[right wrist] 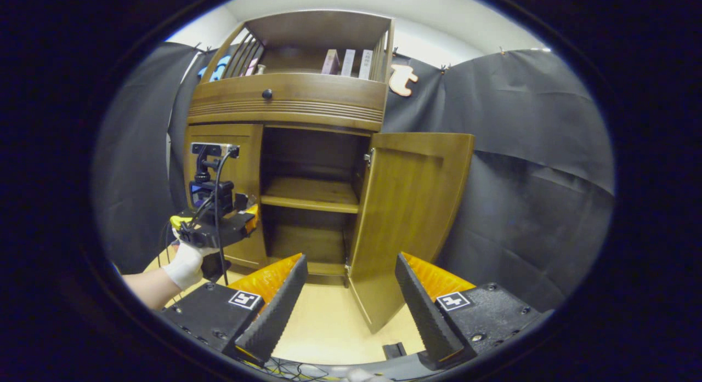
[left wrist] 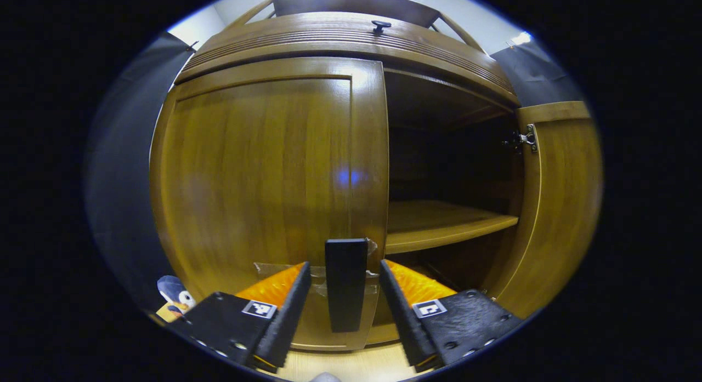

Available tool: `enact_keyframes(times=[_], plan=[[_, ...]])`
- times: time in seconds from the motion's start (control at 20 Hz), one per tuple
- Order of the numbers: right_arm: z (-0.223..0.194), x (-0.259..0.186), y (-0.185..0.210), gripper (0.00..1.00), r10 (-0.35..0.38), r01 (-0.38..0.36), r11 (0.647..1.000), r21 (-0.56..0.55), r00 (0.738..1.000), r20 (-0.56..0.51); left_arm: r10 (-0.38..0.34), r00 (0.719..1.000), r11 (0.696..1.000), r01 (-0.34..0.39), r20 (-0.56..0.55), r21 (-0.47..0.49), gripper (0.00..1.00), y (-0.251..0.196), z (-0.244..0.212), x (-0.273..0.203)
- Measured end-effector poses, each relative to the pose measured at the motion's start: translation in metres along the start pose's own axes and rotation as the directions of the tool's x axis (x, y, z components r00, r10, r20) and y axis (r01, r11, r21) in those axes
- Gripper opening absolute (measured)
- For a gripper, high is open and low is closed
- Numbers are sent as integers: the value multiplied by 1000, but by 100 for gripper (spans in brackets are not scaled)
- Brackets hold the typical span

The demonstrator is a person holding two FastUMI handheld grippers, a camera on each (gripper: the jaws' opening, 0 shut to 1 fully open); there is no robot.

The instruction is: Open the right door of the double-door shoe cabinet with the right hand, and open the left door with the left hand.

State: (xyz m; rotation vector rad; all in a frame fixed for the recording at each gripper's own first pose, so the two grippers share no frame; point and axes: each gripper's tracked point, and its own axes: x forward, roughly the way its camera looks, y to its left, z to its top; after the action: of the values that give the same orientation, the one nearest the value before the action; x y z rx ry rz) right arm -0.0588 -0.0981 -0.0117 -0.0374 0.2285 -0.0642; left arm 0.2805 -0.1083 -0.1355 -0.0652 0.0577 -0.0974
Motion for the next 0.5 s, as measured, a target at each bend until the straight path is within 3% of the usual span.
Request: enact_keyframes(times=[0.15, 0.25, 0.3, 0.35, 0.4, 0.45, 0.5], plan=[[-3, -3, -3, 100, -1, 1, 1000, 5, 1000, -9, -10, 1000, 1000, 10, 1, -15, 45, -3, 0, 0], [-3, -3, -3, 100, -3, 3, 1000, 8, 1000, -7, 3, 1000, 1000, -3, -4, -3, 34, -1, 0, -4], [-4, -3, -3, 100, -2, 2, 1000, 11, 1000, -9, 5, 1000, 1000, -5, -5, -1, 30, -1, -1, -1], [-3, -3, -3, 100, 2, -2, 1000, 16, 1000, -10, 5, 1000, 1000, -5, -9, -8, 39, -1, -2, -1], [-3, -4, -1, 100, 7, -7, 1000, 20, 1000, -10, 4, 1000, 1000, -5, -18, -15, 30, -2, -3, -3], [-3, -4, -1, 100, 10, -10, 1000, 20, 1000, -9, 3, 1000, 1000, -4, -23, -19, 39, -1, -2, -6], [-4, -6, 0, 100, 15, -15, 1000, 19, 1000, -7, 2, 1000, 1000, -3, -29, -23, 30, -1, -2, -9]])
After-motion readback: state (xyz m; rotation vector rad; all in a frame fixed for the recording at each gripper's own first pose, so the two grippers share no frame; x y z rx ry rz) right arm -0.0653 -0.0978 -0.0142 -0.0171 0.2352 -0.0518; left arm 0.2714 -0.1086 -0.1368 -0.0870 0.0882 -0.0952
